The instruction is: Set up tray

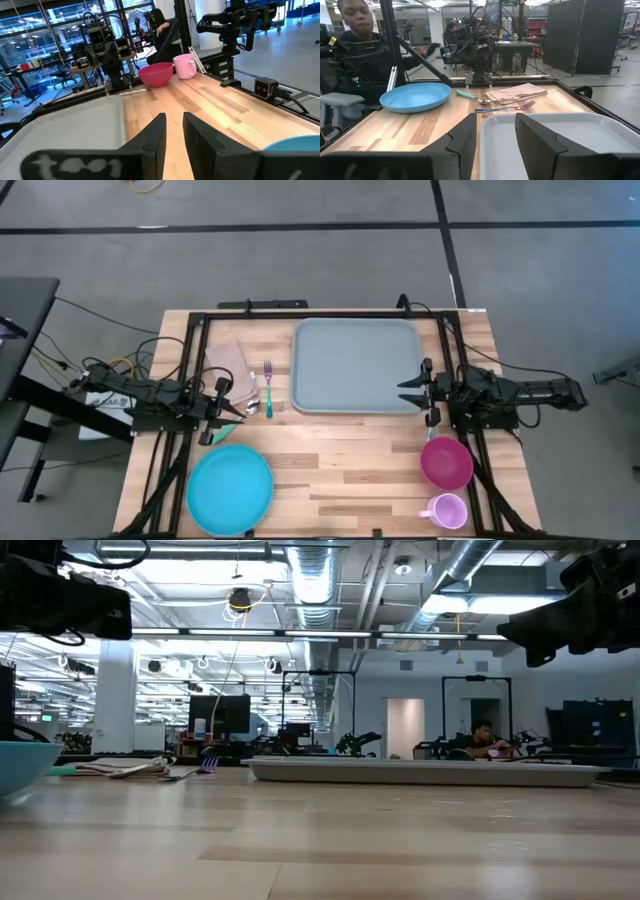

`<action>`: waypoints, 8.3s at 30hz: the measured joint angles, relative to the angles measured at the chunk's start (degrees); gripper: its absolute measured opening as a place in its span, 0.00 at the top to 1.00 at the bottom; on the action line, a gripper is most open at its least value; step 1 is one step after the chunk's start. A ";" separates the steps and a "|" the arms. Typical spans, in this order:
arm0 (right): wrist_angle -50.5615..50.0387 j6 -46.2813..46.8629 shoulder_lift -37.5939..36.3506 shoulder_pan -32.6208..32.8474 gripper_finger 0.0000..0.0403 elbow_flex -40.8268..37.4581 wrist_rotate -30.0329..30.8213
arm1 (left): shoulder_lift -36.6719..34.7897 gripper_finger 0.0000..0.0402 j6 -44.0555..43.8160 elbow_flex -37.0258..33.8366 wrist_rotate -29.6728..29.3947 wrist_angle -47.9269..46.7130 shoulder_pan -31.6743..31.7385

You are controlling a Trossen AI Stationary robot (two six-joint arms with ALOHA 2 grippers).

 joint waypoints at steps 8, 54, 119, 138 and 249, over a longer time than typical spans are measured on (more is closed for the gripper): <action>0.02 0.00 -0.02 0.00 0.68 0.00 -0.02 | 0.00 0.86 -0.02 0.00 0.00 0.00 0.00; 0.02 0.00 -0.01 0.00 0.68 0.00 -0.01 | 0.01 0.86 0.00 -0.02 -1.09 0.13 -0.02; 0.24 6.93 0.00 -7.64 0.68 0.02 27.27 | 0.34 0.86 6.89 -0.17 -34.58 13.67 0.01; 3.85 0.44 9.60 1.54 0.68 25.37 6.32 | 0.34 0.86 10.28 -0.17 -35.60 14.08 0.01; -51.38 117.81 88.94 58.12 0.99 63.23 -8.15 | 0.34 0.86 -21.31 -0.11 -32.26 4.49 0.01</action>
